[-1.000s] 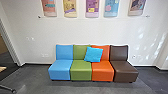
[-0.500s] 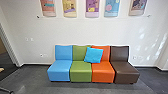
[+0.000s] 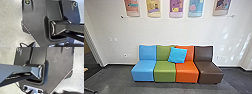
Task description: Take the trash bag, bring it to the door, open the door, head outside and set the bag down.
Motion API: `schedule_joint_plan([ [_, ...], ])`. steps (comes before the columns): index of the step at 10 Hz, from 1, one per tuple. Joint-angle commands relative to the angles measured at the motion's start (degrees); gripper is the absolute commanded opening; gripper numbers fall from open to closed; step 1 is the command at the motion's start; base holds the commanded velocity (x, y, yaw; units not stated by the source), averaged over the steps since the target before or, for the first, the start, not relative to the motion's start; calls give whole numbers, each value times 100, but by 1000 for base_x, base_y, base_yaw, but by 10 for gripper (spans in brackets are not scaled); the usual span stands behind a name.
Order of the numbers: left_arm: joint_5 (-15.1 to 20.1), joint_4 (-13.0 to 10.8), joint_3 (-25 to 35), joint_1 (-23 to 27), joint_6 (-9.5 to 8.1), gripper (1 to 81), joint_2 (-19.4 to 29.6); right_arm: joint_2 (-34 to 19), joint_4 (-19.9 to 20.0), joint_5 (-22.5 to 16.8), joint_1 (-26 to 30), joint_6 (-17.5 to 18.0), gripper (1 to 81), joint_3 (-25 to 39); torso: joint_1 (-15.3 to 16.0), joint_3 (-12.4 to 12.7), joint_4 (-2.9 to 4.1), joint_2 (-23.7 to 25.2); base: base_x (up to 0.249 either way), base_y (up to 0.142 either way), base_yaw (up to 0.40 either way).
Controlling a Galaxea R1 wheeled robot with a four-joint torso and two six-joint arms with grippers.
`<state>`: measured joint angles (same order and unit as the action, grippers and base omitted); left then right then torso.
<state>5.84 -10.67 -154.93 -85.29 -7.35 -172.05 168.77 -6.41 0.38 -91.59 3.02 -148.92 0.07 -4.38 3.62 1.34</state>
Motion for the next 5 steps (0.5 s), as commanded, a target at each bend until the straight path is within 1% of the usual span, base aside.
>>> schedule_joint_plan([
  [1,313,125,68,280,-3,811,64,-42,52,-336,171,14,811,118,0,0,0,0,0,0,0],
  [2,225,266,111,279,-3,811,143,-86,52,-337,171,14,811,224,0,0,0,0,0,0,0],
  [3,128,354,303,280,-3,811,301,-199,52,-345,171,14,811,398,0,0,0,0,0,0,0],
  [5,128,364,953,280,-12,811,705,-533,52,-354,171,49,811,925,0,0,0,0,0,0,0],
])
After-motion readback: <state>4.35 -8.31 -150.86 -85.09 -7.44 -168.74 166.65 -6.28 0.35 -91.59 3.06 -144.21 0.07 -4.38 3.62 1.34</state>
